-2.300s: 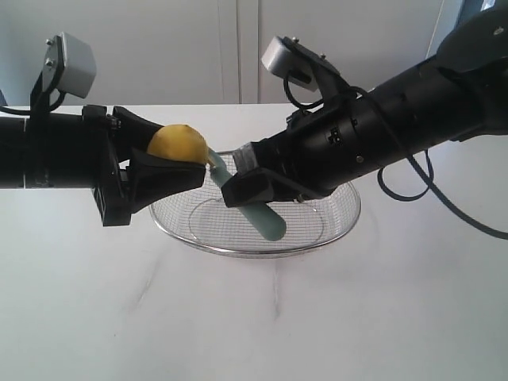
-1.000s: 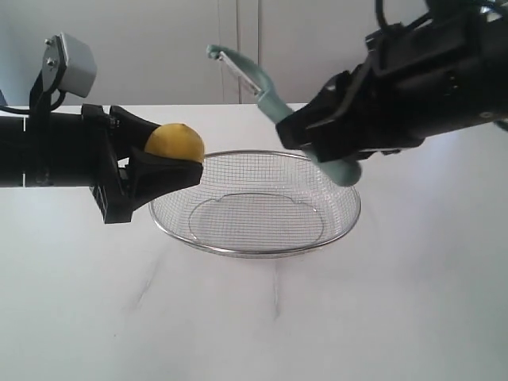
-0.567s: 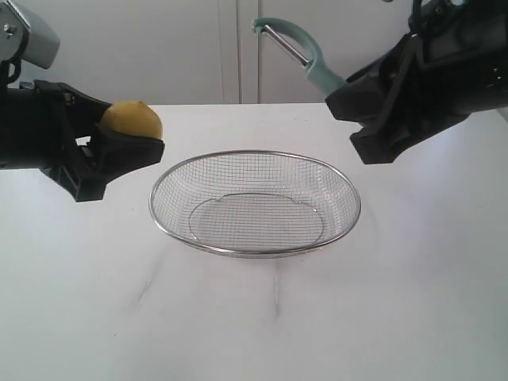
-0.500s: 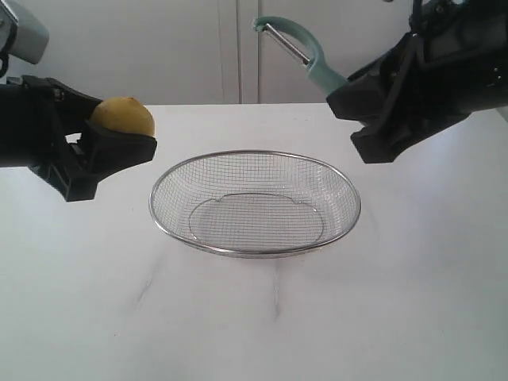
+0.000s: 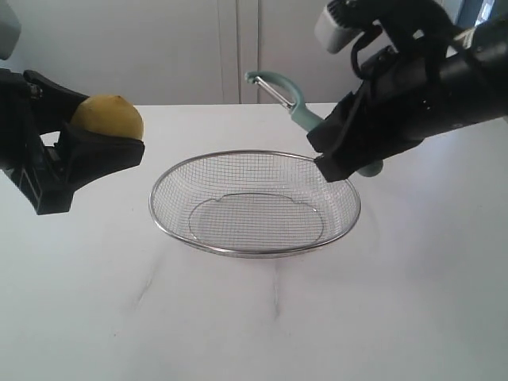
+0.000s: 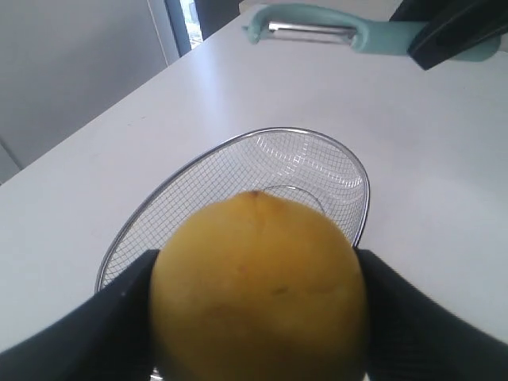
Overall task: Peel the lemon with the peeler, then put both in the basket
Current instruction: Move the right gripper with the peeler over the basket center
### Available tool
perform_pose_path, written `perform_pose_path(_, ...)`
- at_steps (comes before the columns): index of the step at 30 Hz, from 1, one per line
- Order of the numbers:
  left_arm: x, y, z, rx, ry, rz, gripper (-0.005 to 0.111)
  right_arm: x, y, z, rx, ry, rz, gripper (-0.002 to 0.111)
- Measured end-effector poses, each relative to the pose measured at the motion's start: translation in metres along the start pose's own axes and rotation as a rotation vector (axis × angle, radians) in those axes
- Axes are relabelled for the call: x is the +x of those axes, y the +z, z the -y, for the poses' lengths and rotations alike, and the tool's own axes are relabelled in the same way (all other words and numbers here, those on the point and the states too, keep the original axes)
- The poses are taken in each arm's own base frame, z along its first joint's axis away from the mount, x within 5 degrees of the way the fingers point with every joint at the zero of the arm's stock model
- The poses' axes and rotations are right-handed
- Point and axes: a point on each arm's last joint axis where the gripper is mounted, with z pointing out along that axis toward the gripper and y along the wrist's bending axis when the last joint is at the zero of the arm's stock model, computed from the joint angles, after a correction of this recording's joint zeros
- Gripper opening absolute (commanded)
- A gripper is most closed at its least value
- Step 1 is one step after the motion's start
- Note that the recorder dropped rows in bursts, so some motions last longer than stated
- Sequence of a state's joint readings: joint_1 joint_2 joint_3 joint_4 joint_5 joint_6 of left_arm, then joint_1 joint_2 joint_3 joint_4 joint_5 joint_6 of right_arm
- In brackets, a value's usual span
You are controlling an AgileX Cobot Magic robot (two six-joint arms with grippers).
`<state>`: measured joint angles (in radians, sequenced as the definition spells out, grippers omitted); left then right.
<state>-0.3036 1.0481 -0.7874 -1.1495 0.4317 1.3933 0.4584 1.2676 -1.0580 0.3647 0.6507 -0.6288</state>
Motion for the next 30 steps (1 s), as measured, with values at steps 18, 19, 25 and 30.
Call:
perform_pose_path(18,0.0,0.0,0.0,-0.002,0.0,-0.001,0.0,0.018,0.068,0.012,-0.022,0.105,-0.138,0.0)
perform_pose_path(19,0.0,0.0,0.0,-0.002,0.0,-0.001,0.0,0.018,0.07,0.012,-0.016,0.106,-0.132,0.0)
perform_pose_path(25,0.0,0.0,0.0,-0.002,0.0,-0.001,0.0,0.011,0.077,0.02,0.055,0.113,-0.044,0.0)
perform_pose_path(30,0.0,0.0,0.0,-0.004,0.0,-0.001,0.0,0.006,0.077,0.025,0.099,0.154,0.021,0.0)
